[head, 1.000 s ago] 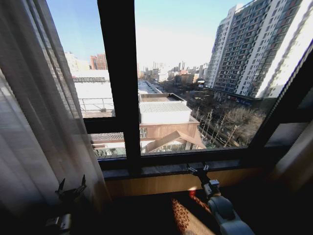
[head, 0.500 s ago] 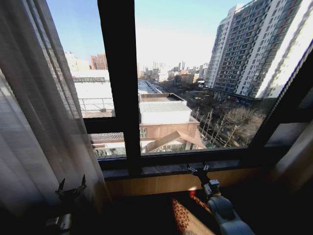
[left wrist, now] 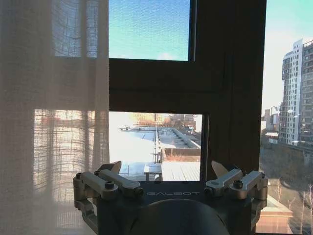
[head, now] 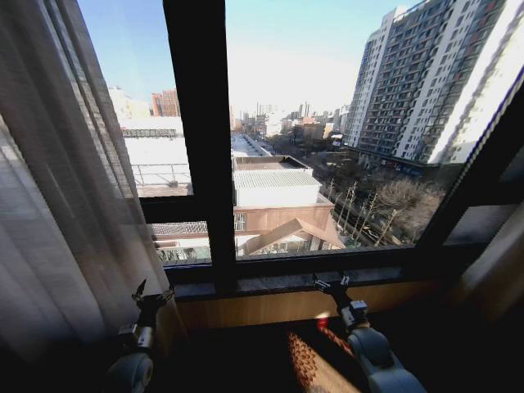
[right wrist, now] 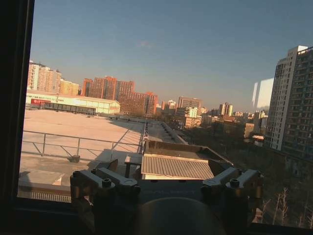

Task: Open the curtains by pulling them apart, changing their state from closed to fully open.

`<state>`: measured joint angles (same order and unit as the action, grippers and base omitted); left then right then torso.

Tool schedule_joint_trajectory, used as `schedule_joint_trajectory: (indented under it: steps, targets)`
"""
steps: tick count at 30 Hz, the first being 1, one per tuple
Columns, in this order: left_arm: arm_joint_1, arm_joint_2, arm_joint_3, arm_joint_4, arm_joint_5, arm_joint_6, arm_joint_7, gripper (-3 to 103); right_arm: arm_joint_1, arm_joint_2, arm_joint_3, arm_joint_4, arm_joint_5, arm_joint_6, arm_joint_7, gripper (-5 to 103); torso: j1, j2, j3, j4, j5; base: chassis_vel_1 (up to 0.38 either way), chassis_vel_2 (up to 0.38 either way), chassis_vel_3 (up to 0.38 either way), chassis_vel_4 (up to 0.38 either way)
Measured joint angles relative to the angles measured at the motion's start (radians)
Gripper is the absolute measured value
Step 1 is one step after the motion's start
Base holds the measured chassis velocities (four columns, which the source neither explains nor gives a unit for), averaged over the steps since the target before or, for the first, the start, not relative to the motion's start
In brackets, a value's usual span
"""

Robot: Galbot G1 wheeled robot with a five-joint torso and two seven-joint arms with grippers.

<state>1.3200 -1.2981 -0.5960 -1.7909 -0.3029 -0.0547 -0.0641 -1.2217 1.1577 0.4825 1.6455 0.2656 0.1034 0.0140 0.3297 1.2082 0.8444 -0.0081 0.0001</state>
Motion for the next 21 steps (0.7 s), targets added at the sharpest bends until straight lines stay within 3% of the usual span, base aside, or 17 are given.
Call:
schedule_joint_trajectory:
  steps: [1,5,6,10,14,21]
  targets:
    - [0.0,0.0,0.0,0.0,0.0,0.0,0.0,100,0.0,0.0,0.0,0.0,0.0,0.0,0.0,100,0.0,0.0,0.0,0.0,0.0,0.0,0.0,0.0,0.0]
    - [-0.065,-0.01,0.064,-0.035,0.023,0.134,-0.018,100,0.0,0.0,0.0,0.0,0.0,0.0,0.0,100,0.0,0.0,0.0,0.0,-0.0001,0.0,0.0,0.0,0.0]
    - [-0.065,-0.01,0.064,-0.035,0.023,0.134,-0.018,100,0.0,0.0,0.0,0.0,0.0,0.0,0.0,100,0.0,0.0,0.0,0.0,-0.0001,0.0,0.0,0.0,0.0]
    - [-0.125,-0.019,0.124,-0.068,0.044,0.255,-0.032,100,0.0,0.0,0.0,0.0,0.0,0.0,0.0,100,0.0,0.0,0.0,-0.0001,0.0,0.0,0.0,0.0,0.0]
    - [-0.135,-0.02,0.135,-0.073,0.048,0.279,-0.035,100,0.0,0.0,0.0,0.0,0.0,0.0,0.0,100,0.0,0.0,0.0,0.0,0.0,0.0,0.0,0.0,0.0]
    - [-0.145,-0.016,0.136,-0.069,0.05,0.274,-0.036,100,0.0,0.0,0.0,0.0,0.0,0.0,0.0,100,0.0,0.0,0.0,0.0002,-0.0003,0.0,0.0,0.0,0.0]
